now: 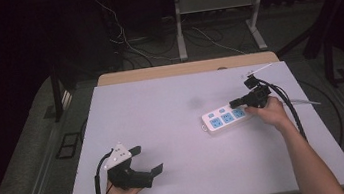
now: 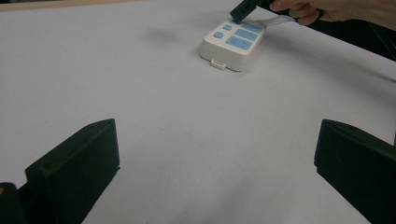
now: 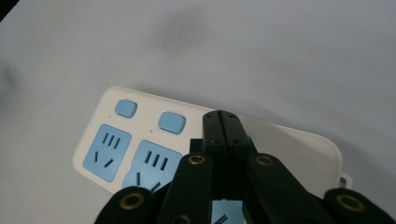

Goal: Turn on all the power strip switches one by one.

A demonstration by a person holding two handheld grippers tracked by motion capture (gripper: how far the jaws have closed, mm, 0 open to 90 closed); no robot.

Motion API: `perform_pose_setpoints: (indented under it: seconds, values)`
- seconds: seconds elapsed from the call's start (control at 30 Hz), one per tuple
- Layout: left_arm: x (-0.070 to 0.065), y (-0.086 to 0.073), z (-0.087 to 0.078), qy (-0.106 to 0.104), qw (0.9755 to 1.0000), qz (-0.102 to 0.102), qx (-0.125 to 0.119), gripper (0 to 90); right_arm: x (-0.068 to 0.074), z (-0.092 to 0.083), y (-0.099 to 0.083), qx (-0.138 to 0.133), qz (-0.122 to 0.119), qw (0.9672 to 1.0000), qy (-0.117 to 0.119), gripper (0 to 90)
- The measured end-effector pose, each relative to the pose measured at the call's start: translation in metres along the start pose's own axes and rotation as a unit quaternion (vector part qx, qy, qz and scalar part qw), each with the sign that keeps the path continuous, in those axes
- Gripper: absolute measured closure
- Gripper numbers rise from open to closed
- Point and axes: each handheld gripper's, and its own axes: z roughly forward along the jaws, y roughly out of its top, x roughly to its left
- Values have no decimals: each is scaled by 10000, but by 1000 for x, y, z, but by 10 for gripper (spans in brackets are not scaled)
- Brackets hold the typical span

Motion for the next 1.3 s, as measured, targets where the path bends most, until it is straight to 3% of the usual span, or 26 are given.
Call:
perform_pose_setpoints:
  seconds: [0.23,0.27,0.4,0.57,0.63,0.83,0.93,1.03,1.07,1.3]
  values:
    - [0,0,1,-14,10000,20,14,0,-1,-2,-1,-76,8,10000,-54,900]
    - [0,0,1,-15,10000,21,13,0,-2,-3,-1,-155,27,9995,-260,900]
    - [-1,0,0,-21,10000,35,16,0,-6,-3,-1,-156,76,9997,-178,900]
    - [0,0,1,-23,10000,24,34,0,-5,-3,-6,-287,3,9993,-257,900]
    - [-1,0,2,-34,10000,22,26,0,-1,-3,-6,-234,-118,9988,-419,900]
    - [-1,0,2,-44,10000,44,31,0,5,-2,-5,-167,-311,9975,-618,900]
    - [-1,1,3,-51,10000,53,48,0,10,-1,-1,-20,-513,9954,-808,900]
    - [-2,1,3,-65,9999,69,32,0,13,2,2,64,-554,9944,-899,900]
    - [-2,1,3,-67,9999,73,35,0,18,6,4,53,-663,9918,-1095,900]
    - [1,0,0,-47,10000,23,2,0,15,3,4,84,-557,9936,-981,900]
